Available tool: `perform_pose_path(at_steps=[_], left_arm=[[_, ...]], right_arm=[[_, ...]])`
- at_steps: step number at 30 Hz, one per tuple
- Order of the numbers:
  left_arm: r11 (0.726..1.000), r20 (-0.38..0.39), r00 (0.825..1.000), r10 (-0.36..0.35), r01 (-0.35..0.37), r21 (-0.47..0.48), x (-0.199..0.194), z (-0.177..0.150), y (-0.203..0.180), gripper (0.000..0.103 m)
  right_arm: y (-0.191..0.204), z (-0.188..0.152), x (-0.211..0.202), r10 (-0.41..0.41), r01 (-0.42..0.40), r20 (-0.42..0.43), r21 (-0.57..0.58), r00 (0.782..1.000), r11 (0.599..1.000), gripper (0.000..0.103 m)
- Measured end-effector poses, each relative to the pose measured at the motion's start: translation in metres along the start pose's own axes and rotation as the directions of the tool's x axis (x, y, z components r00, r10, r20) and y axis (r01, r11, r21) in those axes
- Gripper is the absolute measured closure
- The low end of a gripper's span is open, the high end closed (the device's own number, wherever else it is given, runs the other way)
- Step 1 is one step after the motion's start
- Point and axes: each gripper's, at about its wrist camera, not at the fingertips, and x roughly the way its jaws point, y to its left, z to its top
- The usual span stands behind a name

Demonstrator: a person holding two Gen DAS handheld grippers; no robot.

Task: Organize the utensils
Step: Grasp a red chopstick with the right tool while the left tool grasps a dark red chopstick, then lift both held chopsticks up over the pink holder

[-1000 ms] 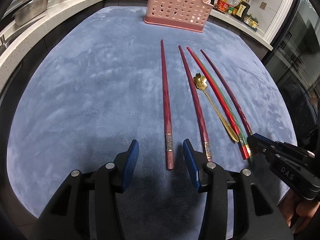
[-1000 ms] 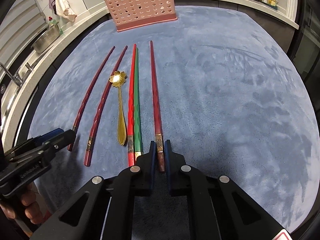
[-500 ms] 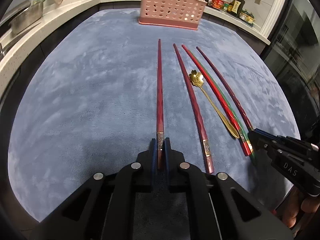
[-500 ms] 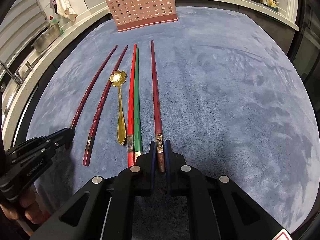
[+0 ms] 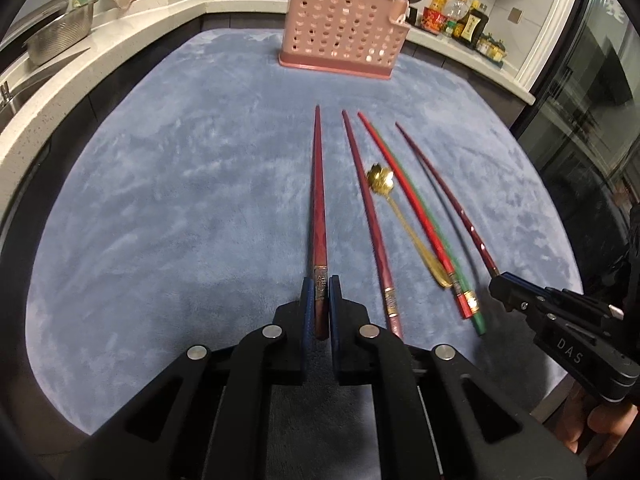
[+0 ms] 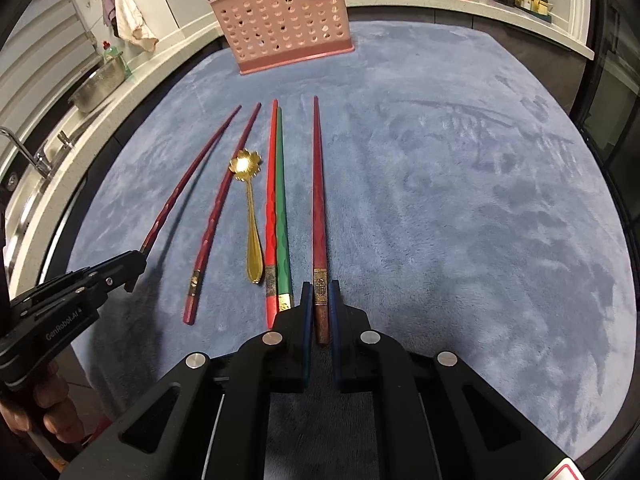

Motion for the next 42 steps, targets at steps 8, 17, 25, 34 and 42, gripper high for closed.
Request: perform_pose_path(at_steps=[8,17,25,34,42], left_arm=[[1.000,0.077,0.997,-0.017,0.018,-0.015,-0.038,0.015,-0.001,0.096],[0.999,0.182,0.983,-0.018,0.026,-0.042,-0.080,0.047,0.006,0.096],[0.999,0.295,0.955,0.003,0.013,-0.052,-0.111,0.087,0.010,0.096],[1.000,0.379,0.925,-0.001,0.009,-0.020,-0.130,0.135,0.004,0.096],[1.000,0.458,0.889,-0.016,0.015,0.004,-0.146,0.187,-0.002,0.096]], right_arm=[[0.002,0.014,-0.037,0.025,-0.026,0.085,0.014,0.996,1.000,0.096],[-0.004,0.045,-0.087,0.024,-0.031,0.220,0.029,0.975,0.999,0.096],[-0.011,0.083,-0.125,0.036,-0.050,0.319,0.035,0.947,0.998,0.096],[-0.014,0.129,-0.150,0.070,-0.085,0.408,0.019,0.910,0.996,0.096],[-0.009,0.179,-0.167,0.097,-0.107,0.499,-0.010,0.861,0.994,0.096]])
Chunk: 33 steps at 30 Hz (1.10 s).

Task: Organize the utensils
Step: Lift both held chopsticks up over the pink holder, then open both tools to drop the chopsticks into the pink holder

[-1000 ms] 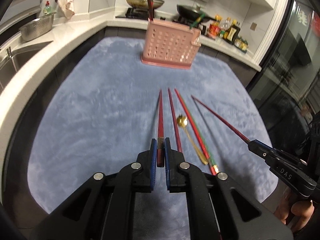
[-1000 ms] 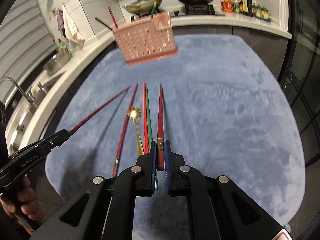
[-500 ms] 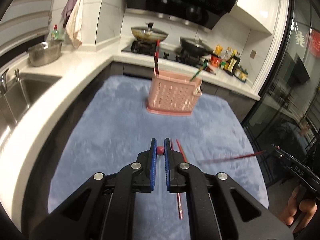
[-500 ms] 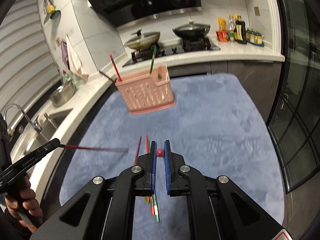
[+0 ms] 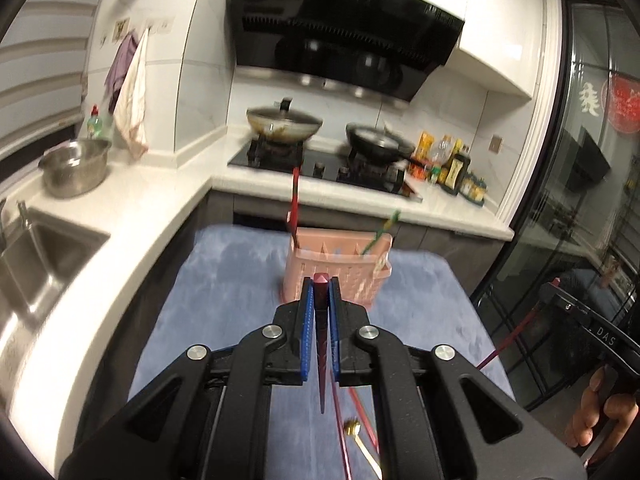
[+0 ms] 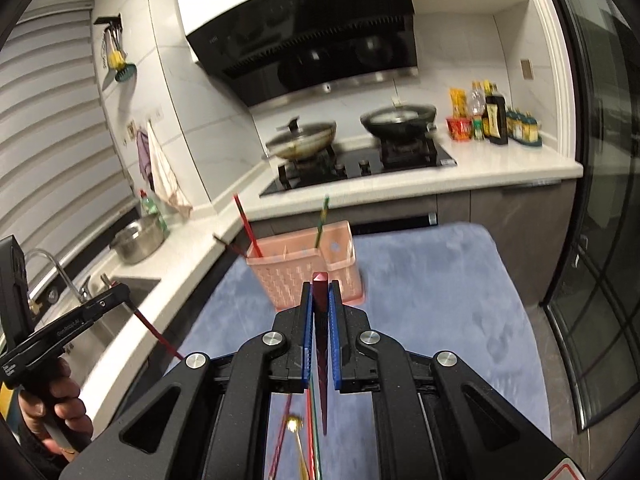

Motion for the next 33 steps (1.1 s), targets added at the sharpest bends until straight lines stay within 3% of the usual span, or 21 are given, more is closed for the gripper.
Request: perform_pose_path(at_steps=[5,11,17,23,33], left_arm=[[1.000,0.093,0.996,-0.010,0.009,0.018,0.007,0.046,-0.008,0.096],[0.999,0.206,0.978,-0.012,0.004,0.040,0.022,0.096,-0.022,0.096],[0.999,0.280,0.960,0.012,-0.026,0.047,0.058,0.127,-0.025,0.096],[0.998,0.267,0.963,0.045,-0.057,0.038,0.107,0.134,-0.016,0.096],[0.996,0.181,0.980,0.077,-0.083,0.025,0.165,0.115,0.001,0.096]], right_arm=[[0.008,0.044,0.016,0.040,-0.040,0.091,-0.004,0.995,0.999,0.096],[0.022,0.098,0.048,0.062,-0.063,0.184,0.002,0.981,0.998,0.096],[0.027,0.127,0.100,0.083,-0.092,0.199,0.036,0.976,0.995,0.096],[0.027,0.137,0.147,0.064,-0.074,0.201,0.043,0.977,0.996,0.096],[0.019,0.107,0.212,0.046,-0.050,0.071,0.046,0.996,0.998,0.096]])
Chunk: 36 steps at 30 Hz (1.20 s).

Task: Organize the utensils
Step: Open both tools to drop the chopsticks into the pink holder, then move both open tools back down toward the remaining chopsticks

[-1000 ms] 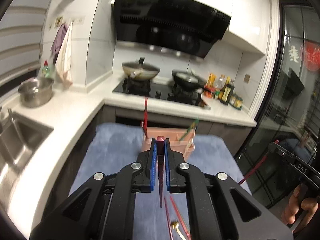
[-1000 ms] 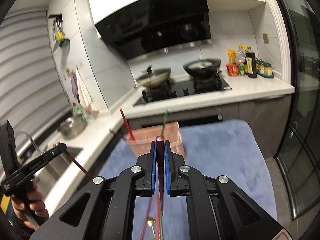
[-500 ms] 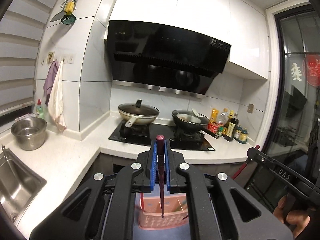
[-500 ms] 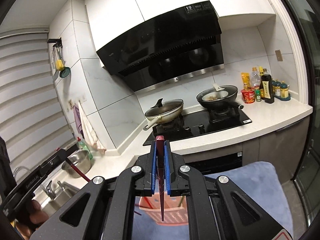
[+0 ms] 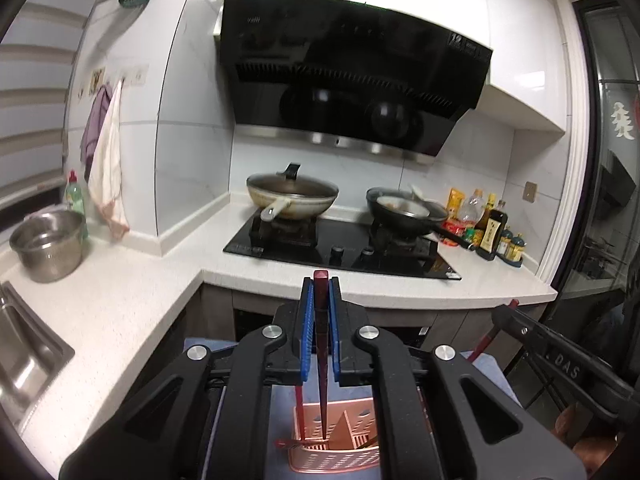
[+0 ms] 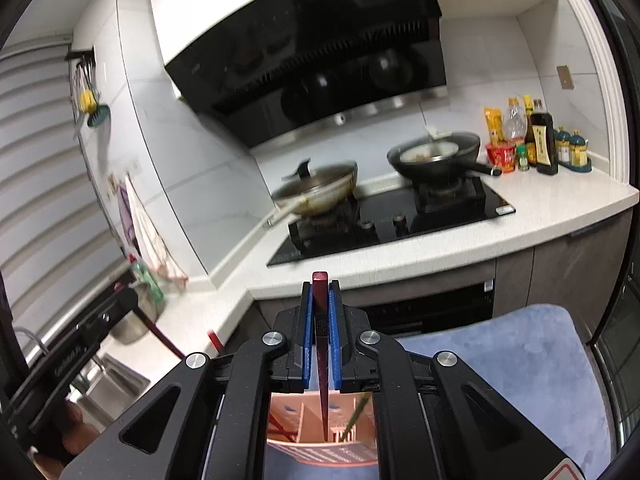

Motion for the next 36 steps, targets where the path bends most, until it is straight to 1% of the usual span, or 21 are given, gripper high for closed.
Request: perform_pose_path(at_steps=[6,8,9,10,12,14,16,17,19,22,24,26,30,33,36], left_arm=[[1.000,-0.048,0.999,0.005,-0.006,-0.018,0.012,-0.014,0.007,0.095],[1.000,-0.060,0.998,0.013,-0.015,-0.028,0.013,-0.015,0.008,0.080],[0.999,-0.058,0.998,0.018,-0.020,-0.036,0.011,-0.015,0.010,0.070],[0.999,-0.054,0.998,0.022,-0.024,-0.039,0.009,-0.015,0.010,0.067],[0.999,-0.049,0.999,0.024,-0.026,-0.038,0.002,-0.015,0.010,0.067],[0.999,-0.046,0.999,0.028,-0.029,-0.038,-0.005,-0.016,0.010,0.064],[0.999,-0.036,0.999,0.030,-0.031,-0.034,-0.016,-0.017,0.010,0.055],[0.999,-0.033,0.999,0.037,-0.038,-0.031,-0.022,-0.018,0.010,0.053],[0.999,-0.035,0.999,0.036,-0.037,-0.030,-0.033,-0.020,0.010,0.052],[0.999,-0.055,0.998,0.034,-0.036,-0.031,-0.050,-0.025,0.011,0.052],[0.999,-0.064,0.997,0.034,-0.036,-0.031,-0.062,-0.030,0.012,0.050],[0.999,-0.075,0.996,0.038,-0.040,-0.026,-0.078,-0.041,0.013,0.045],[0.999,-0.110,0.993,0.046,-0.046,-0.001,-0.106,-0.072,0.013,0.045],[0.999,-0.161,0.986,0.044,-0.045,-0.004,-0.120,-0.099,0.015,0.044],[0.999,-0.231,0.972,0.040,-0.045,-0.017,-0.131,-0.132,0.018,0.044]], right_arm=[[0.000,-0.013,0.010,-0.011,0.010,-0.038,-0.026,0.999,1.000,0.095],[0.000,-0.013,0.008,-0.014,0.013,-0.032,-0.026,0.999,1.000,0.092],[0.000,-0.013,0.007,-0.016,0.015,-0.031,-0.029,0.999,0.999,0.091],[0.000,-0.013,0.006,-0.019,0.018,-0.030,-0.031,0.999,0.999,0.091],[0.000,-0.012,0.000,-0.024,0.023,-0.026,-0.037,0.999,0.999,0.091],[0.000,-0.012,-0.010,-0.023,0.022,-0.022,-0.038,0.999,0.999,0.090],[-0.001,-0.012,-0.019,-0.020,0.020,-0.019,-0.039,1.000,0.999,0.088],[-0.002,-0.014,-0.025,-0.019,0.018,-0.019,-0.040,1.000,0.999,0.088],[-0.003,-0.018,-0.036,-0.018,0.017,-0.022,-0.042,1.000,0.999,0.083],[-0.005,-0.027,-0.056,-0.017,0.015,-0.035,-0.055,0.999,0.998,0.083],[-0.006,-0.039,-0.071,-0.018,0.014,-0.051,-0.069,0.999,0.998,0.083],[-0.008,-0.054,-0.086,-0.020,0.014,-0.077,-0.082,0.997,0.997,0.083],[-0.009,-0.097,-0.117,-0.058,0.040,-0.134,-0.135,0.989,0.990,0.083],[-0.014,-0.135,-0.136,-0.083,0.055,-0.192,-0.150,0.978,0.987,0.083],[-0.024,-0.178,-0.153,-0.093,0.061,-0.274,-0.120,0.957,0.991,0.083]])
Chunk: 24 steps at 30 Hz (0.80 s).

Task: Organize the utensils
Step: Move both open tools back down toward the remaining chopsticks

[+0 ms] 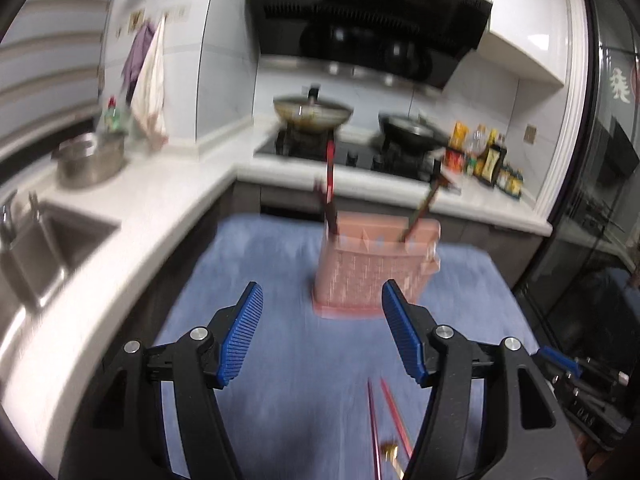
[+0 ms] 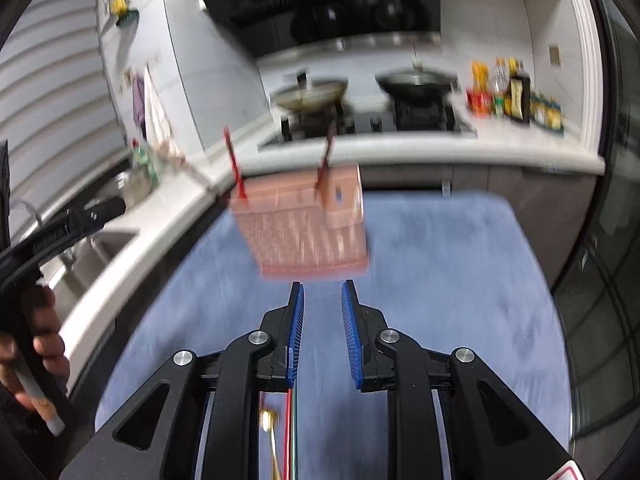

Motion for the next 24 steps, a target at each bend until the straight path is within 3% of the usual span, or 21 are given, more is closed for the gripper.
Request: perform_pose_path(at_steps=[6,13,24], left_arm=[[1.000,-0.139,0.990,0.009,-0.008,0.010,-0.003,-0.070,0.001,0.044],[1.000,-0.281,0.960,0.006,-0.003,0.010,-0.009,-0.138,0.000,0.044],[1.000,-0.367,0.930,0.001,0.009,0.026,-0.019,-0.190,-0.007,0.044]], right_arm=[[-0.006,-0.083,-0.003,0.012,-0.004,-0.133,0.063,0.991,0.998,0.083],[0.010,-0.154,-0.007,0.011,-0.006,-0.237,0.024,0.972,1.000,0.083],[0.022,-0.181,0.004,-0.008,-0.002,-0.276,-0.039,0.961,0.999,0.084]])
